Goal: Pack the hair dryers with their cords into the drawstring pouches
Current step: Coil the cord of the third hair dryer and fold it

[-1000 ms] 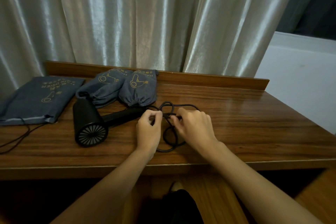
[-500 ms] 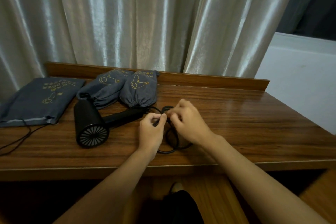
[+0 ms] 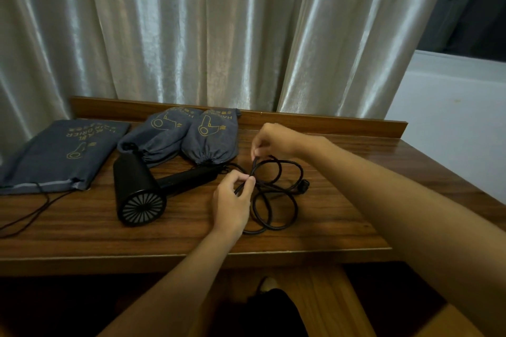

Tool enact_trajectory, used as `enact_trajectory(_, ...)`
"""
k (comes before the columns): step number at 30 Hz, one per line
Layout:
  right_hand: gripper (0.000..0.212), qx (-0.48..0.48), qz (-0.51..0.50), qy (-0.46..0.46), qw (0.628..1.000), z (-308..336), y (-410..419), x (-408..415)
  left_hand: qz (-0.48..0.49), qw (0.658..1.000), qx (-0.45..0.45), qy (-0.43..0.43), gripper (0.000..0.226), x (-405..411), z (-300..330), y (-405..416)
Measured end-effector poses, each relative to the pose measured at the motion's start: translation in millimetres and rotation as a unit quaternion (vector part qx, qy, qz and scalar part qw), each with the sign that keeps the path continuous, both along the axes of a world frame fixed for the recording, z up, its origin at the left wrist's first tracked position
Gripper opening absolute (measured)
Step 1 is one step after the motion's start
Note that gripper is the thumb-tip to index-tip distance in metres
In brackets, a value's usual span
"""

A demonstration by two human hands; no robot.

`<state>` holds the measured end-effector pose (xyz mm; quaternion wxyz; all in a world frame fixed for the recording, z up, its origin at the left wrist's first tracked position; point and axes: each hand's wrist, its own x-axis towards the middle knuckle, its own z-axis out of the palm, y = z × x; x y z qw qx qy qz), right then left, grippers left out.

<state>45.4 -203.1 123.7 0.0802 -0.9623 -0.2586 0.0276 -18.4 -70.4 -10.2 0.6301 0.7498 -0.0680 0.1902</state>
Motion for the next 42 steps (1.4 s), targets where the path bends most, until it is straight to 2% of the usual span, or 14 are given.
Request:
enact_trajectory(3, 0.014, 0.219, -0.145, -0.064, 0.963, -17, -12, 0, 0.006, 1.000, -0.006, 0.006, 0.017, 2, -1, 0)
enact_trajectory(6, 0.016, 0.510, -0.355, 0.006, 0.783, -31, -24, 3, -0.001, 1.000, 0.010, 0.009, 0.017, 2, -1, -1)
enact_trajectory(8, 0.022, 0.578, -0.420, 0.117, 0.689, -36, -31, 3, 0.000, 1.000, 0.022, 0.015, 0.019, 2, -1, -1)
enact_trajectory(9, 0.027, 0.570, -0.409, 0.141, 0.698, -37, -37, 3, -0.002, 0.999, 0.028, 0.018, 0.019, 2, -2, -2)
enact_trajectory(13, 0.029, 0.357, -0.238, 0.132, 0.894, -25, -47, -9, 0.003, 0.998, 0.053, 0.024, 0.020, 4, -3, -4)
enact_trajectory(15, 0.024, 0.314, -0.207, 0.113, 0.920, -18, -49, -10, 0.007, 0.998, 0.061, 0.028, 0.021, 6, -4, -4)
enact_trajectory(17, 0.029, 0.378, -0.240, 0.099, 0.889, -16, -50, -9, 0.004, 0.998, 0.058, 0.028, 0.021, 6, -5, -3)
enact_trajectory(19, 0.029, 0.526, -0.307, 0.110, 0.785, -19, -51, -6, 0.002, 0.998, 0.055, 0.029, 0.021, 7, -5, -3)
enact_trajectory(24, 0.038, 0.822, -0.348, 0.228, 0.388, -36, -64, -6, -0.002, 0.998, 0.052, 0.023, 0.020, 5, -4, -3)
enact_trajectory(26, 0.038, 0.844, -0.343, 0.241, 0.334, -48, -68, -8, 0.004, 0.999, 0.049, 0.023, 0.018, 4, -3, -3)
enact_trajectory(28, 0.036, 0.818, -0.356, 0.243, 0.381, -59, -69, -13, 0.012, 0.999, 0.034, 0.024, 0.016, 3, -3, -2)
enact_trajectory(32, 0.034, 0.671, -0.358, 0.231, 0.607, -66, -75, -19, 0.014, 0.999, 0.026, 0.022, 0.015, 2, 0, 1)
enact_trajectory(34, 0.041, 0.599, -0.341, 0.230, 0.687, -60, -79, -22, 0.007, 0.999, 0.038, 0.017, 0.015, 3, -1, -1)
enact_trajectory(42, 0.024, 0.409, -0.281, 0.174, 0.850, -42, -78, -23, -0.018, 0.994, 0.104, -0.019, 0.014, 3, -2, -5)
